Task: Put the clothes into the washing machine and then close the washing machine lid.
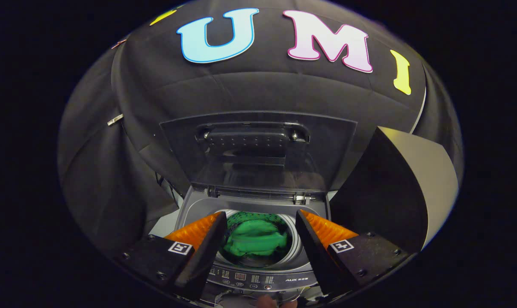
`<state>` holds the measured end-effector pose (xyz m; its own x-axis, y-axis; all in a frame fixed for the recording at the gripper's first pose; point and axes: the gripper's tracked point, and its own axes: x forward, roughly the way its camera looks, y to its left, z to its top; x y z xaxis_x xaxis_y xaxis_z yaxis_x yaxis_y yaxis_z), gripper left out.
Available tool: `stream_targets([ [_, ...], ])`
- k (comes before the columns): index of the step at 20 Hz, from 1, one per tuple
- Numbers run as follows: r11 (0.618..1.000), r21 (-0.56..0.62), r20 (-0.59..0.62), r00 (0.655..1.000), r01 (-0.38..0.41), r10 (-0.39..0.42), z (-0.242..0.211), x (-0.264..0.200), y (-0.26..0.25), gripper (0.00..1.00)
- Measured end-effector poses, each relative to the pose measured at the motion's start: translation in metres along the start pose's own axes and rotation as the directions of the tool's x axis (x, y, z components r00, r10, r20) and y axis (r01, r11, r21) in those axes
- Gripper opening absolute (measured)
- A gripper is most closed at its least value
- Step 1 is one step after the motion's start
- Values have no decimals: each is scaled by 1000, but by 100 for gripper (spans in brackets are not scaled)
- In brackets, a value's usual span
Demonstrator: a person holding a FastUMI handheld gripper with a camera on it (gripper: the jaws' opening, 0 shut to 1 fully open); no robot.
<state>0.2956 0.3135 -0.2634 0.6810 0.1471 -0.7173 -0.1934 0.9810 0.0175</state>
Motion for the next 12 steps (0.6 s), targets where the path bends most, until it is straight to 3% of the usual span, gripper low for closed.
stream_targets([
  [6,998,-62,103,995,0,7,29,-25,7,100],
  [12,998,-52,198,980,-21,31,63,-55,15,100],
])
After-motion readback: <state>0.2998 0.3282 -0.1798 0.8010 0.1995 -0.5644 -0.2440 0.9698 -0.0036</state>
